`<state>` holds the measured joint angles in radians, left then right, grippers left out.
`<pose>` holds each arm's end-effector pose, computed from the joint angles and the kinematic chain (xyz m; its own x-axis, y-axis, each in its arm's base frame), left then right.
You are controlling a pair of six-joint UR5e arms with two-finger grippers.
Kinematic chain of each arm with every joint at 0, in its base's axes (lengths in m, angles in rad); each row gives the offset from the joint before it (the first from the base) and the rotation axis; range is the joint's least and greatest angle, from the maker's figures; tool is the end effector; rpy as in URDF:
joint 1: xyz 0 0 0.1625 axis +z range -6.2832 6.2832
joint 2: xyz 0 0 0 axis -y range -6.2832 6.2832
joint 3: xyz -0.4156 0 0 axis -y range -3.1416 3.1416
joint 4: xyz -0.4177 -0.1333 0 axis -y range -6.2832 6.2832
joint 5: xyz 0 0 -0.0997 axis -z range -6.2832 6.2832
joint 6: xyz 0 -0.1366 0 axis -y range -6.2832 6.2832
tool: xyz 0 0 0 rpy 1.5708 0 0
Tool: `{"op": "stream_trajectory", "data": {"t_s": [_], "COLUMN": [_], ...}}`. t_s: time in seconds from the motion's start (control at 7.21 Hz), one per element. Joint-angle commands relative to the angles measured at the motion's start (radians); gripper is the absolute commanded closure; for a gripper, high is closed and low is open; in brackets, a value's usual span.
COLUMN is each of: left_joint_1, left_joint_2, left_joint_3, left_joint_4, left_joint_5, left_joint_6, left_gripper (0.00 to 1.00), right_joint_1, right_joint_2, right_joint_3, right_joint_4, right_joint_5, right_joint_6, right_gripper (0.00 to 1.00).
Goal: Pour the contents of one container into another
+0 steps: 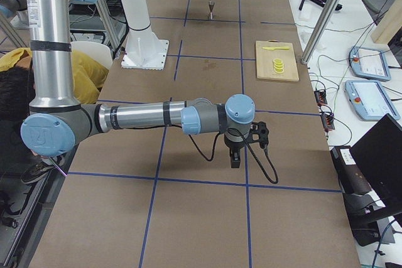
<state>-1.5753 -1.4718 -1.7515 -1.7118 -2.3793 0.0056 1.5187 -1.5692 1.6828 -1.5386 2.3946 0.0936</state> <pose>-0.0367 -0.4931 0.6120 0.6913 0.1621 -0.7041 0.0005 0.9744 0.2248 0.0055 -0.5288 0.6081 0.6748 -0.0489 0.7364 -0.0116 0.9970 0.0768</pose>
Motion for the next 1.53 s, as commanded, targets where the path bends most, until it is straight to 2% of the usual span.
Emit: {"op": "stream_trajectory", "data": {"t_s": [0.0, 0.83, 0.97, 1.11, 1.25, 1.39], "left_joint_1": [0.000, 0.012, 0.012, 0.038, 0.119, 0.197], "left_joint_2": [0.007, 0.002, 0.001, -0.007, -0.007, -0.007], "left_joint_3": [0.000, -0.065, -0.128, -0.138, -0.138, -0.147], "left_joint_4": [-0.005, -0.015, -0.096, -0.192, -0.301, -0.392], "left_joint_5": [-0.006, -0.012, -0.009, -0.005, 0.014, 0.081], "left_joint_6": [0.001, -0.007, -0.041, -0.134, -0.195, -0.319], "left_gripper": [0.00, 0.00, 0.00, 0.00, 0.00, 0.00], "right_joint_1": [0.000, -0.025, -0.025, -0.026, -0.026, -0.026], "right_joint_2": [0.000, -0.006, -0.009, -0.008, -0.008, -0.008], "right_joint_3": [0.000, -0.008, -0.011, -0.023, -0.023, -0.023], "right_joint_4": [0.002, 0.021, 0.052, 0.054, 0.054, 0.054], "right_joint_5": [0.000, -0.009, -0.011, -0.011, -0.009, -0.008], "right_joint_6": [-0.002, 0.000, 0.000, 0.000, 0.002, 0.002], "right_gripper": [0.00, 0.00, 0.00, 0.00, 0.00, 0.00]}}
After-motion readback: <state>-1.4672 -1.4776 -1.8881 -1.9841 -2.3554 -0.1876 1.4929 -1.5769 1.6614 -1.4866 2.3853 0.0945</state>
